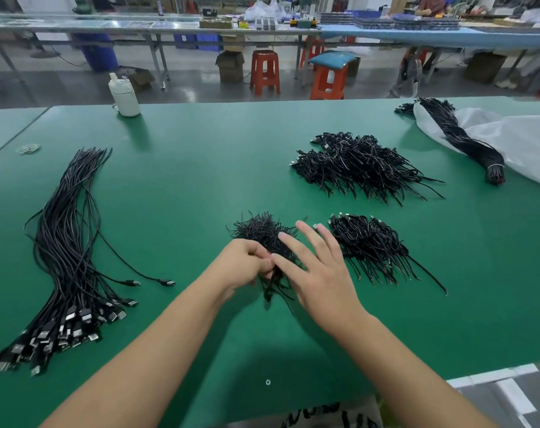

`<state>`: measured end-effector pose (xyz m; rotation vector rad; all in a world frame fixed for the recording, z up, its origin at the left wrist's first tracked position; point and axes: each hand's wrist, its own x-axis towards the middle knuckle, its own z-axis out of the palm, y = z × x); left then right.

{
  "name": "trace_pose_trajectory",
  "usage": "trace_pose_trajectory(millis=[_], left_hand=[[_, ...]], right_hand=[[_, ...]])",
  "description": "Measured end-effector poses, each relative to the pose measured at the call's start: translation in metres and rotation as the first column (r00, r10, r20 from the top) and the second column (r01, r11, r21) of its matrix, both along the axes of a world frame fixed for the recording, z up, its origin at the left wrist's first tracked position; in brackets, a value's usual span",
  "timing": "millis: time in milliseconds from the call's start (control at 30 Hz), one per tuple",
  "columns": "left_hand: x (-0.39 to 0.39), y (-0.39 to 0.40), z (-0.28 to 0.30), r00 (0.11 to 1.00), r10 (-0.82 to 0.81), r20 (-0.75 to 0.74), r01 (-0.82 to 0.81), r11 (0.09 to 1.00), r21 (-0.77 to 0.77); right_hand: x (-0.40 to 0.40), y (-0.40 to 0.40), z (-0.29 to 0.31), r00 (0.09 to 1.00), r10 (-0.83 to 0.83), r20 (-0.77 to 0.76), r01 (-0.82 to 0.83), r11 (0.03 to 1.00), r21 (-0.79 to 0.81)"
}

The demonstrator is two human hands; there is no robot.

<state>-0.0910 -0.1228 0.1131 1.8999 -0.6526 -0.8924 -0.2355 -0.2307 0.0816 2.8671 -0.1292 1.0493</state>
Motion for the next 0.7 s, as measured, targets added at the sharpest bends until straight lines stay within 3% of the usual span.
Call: trace_pose_trajectory(millis=[33,100,167,200,333,433,600,700], left_hand=[[0.002,0.001,0.004,0.977,0.036,-0.210,-0.050,0.997,-0.063],[0.005,0.005,0.011,0.843,0.022,-0.538,-0.106,0.987,-0.125],[0.008,0.010,0.015,0.758,-0.044,-0.651,-0.086,0.982,-0.167],[0.009,0.012,0.015,0.756,-0.077,-0.650,-0.061,0.980,-0.188],[0.011,0.016,0.012,0.901,-0.133,-0.413,0.051,0.978,-0.203],[0.008,0.017,0.011,0.967,-0.141,-0.212,0.088,0.966,-0.243],[0.003,0.018,0.010,0.986,-0.156,0.061,0.167,0.949,-0.266],[0.000,0.015,0.009,0.946,-0.139,0.294,0.207,0.954,-0.217]], right_hand=[[-0.001,-0.001,0.002,0.999,0.040,0.007,-0.040,0.999,0.003],[-0.003,-0.004,0.006,0.996,0.093,0.007,-0.093,0.995,0.046],[-0.003,-0.004,0.011,0.992,0.121,0.027,-0.123,0.987,0.099],[-0.002,-0.004,0.012,0.991,0.129,0.038,-0.133,0.983,0.128],[0.000,0.004,0.017,0.994,0.105,0.033,-0.110,0.939,0.327],[0.005,0.009,0.021,0.995,0.089,0.033,-0.093,0.835,0.542],[0.008,0.011,0.028,1.000,0.022,0.014,-0.025,0.617,0.787],[0.012,0.010,0.028,0.998,-0.058,-0.020,0.042,0.409,0.911]])
